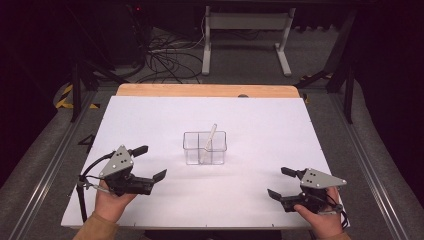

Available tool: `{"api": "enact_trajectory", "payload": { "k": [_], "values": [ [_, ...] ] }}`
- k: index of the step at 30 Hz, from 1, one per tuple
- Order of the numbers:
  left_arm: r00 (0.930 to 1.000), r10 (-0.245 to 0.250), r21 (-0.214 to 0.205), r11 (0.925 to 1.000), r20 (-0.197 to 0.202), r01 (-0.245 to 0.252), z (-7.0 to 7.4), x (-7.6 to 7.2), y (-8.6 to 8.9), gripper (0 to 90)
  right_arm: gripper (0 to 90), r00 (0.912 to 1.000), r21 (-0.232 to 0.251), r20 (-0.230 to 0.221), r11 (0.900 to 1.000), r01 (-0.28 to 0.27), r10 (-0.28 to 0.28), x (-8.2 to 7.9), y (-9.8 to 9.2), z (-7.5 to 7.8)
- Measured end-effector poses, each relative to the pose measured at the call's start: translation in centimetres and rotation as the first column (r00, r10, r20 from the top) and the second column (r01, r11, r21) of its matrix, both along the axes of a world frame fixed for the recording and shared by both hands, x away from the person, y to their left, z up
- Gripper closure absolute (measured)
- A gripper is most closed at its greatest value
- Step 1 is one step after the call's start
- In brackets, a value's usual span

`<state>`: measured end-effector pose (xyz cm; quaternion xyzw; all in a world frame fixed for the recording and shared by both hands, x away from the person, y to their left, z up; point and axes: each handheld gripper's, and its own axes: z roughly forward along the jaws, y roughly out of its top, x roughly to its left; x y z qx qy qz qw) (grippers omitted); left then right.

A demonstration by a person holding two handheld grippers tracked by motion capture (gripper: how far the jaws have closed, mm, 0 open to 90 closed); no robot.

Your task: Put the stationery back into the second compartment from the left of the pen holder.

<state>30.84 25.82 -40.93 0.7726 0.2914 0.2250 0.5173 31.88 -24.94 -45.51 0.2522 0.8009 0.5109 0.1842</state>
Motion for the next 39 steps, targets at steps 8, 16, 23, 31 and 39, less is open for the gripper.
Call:
{"api": "enact_trajectory", "payload": {
  "k": [8, 16, 23, 31, 39],
  "values": [
    [0.9976, 0.031, 0.008, 0.9995, -0.062, -0.031, -1.8, -0.6, 2.0, 4.7, 12.1, 1.0, 0.015, 0.003, 0.9999, 0.005, -0.005, 0.0, 0.0, 0.0],
    [0.9985, 0.017, 0.006, 0.9998, -0.052, -0.016, -3.5, -1.3, 2.9, 3.6, 11.5, 0.9999, 0.021, 0.01, 0.9998, 0.006, -0.006, 0.0, 0.0, -0.1],
    [0.9961, 0.029, -0.055, 0.9979, -0.084, -0.033, -6.0, -1.8, 4.1, 3.8, 11.5, 0.9999, 0.027, 0.012, 0.9996, 0.007, -0.008, 0.1, -0.1, -0.3],
    [0.999, 0.035, 0.018, 0.9992, -0.029, -0.035, -7.0, -2.0, 4.0, 4.0, 11.5, 0.9999, 0.032, 0.006, 0.9994, 0.01, -0.01, 0.2, -0.1, -0.7],
    [0.9979, 0.03, -0.017, 0.9994, -0.056, -0.032, -6.6, -1.8, 3.7, 3.2, 11.5, 0.9999, 0.029, 0.001, 0.9995, 0.013, -0.013, 0.3, 0.1, -0.9]
  ]
}}
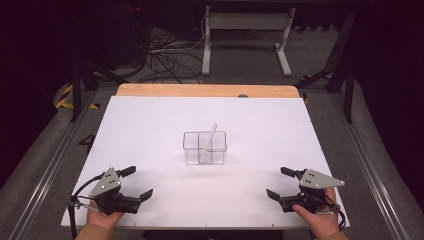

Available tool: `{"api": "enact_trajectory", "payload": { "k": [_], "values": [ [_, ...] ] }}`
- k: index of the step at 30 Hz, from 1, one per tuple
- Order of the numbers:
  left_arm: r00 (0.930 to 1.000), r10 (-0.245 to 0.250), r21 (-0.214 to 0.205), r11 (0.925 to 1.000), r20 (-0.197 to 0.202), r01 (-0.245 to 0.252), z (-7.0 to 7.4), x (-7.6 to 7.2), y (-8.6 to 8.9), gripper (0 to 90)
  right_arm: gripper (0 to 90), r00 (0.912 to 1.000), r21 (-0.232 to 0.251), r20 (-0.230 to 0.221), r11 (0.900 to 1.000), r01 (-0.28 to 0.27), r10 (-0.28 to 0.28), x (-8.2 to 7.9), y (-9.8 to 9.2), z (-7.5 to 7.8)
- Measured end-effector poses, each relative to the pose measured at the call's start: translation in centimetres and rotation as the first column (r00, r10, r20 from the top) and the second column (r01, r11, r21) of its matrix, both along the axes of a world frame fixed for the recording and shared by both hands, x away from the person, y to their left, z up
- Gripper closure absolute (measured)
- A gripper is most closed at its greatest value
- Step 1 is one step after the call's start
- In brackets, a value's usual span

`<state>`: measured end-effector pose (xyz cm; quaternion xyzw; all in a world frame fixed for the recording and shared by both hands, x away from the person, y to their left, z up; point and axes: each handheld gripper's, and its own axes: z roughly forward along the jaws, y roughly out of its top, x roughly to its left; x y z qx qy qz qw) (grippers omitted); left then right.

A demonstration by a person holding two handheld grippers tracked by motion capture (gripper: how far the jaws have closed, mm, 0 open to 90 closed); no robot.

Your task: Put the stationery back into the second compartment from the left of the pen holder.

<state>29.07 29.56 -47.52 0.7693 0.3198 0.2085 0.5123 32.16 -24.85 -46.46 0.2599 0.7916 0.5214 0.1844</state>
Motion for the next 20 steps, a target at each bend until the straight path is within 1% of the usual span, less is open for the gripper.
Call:
{"api": "enact_trajectory", "payload": {
  "k": [2, 5, 9, 11, 16, 18, 20],
  "values": [
    [1.0, 0.009, -0.011, 0.9999, -0.001, -0.009, 0.04, -0.05, -0.01, 3.2, 11.5, 1.0, -0.003, -0.002, 1.0, 0.0, 0.0, 0.01, 0.05, -0.03],
    [0.9998, 0.018, -0.008, 0.9998, 0.003, -0.018, 0.04, -0.02, 0.0, 3.2, 11.5, 1.0, -0.009, 0.001, 1.0, -0.002, 0.002, 0.01, 0.03, -0.04],
    [0.9997, 0.021, -0.002, 0.9998, 0.01, -0.021, 0.08, -0.06, 0.05, 3.2, 11.6, 1.0, -0.001, 0.001, 1.0, 0.001, -0.001, 0.0, 0.0, 0.0],
    [0.9997, 0.021, -0.006, 0.9998, 0.012, -0.021, 0.11, -0.08, 0.06, 3.2, 11.6, 1.0, -0.007, 0.004, 1.0, -0.003, 0.003, 0.0, 0.02, -0.02],
    [0.9997, 0.022, -0.002, 0.9997, 0.013, -0.022, 0.07, -0.03, 0.1, 3.2, 11.6, 1.0, -0.006, 0.0, 1.0, -0.005, 0.005, -0.02, 0.08, -0.01],
    [0.9994, 0.027, 0.0, 0.9996, 0.02, -0.027, 0.11, -0.04, 0.18, 3.2, 11.6, 1.0, -0.003, 0.002, 1.0, -0.004, 0.004, 0.0, 0.07, 0.03],
    [0.9994, 0.029, -0.005, 0.9996, 0.019, -0.028, 0.11, -0.07, 0.19, 3.2, 11.6, 1.0, -0.004, 0.004, 1.0, -0.003, 0.003, 0.02, 0.05, 0.07]
  ]
}}
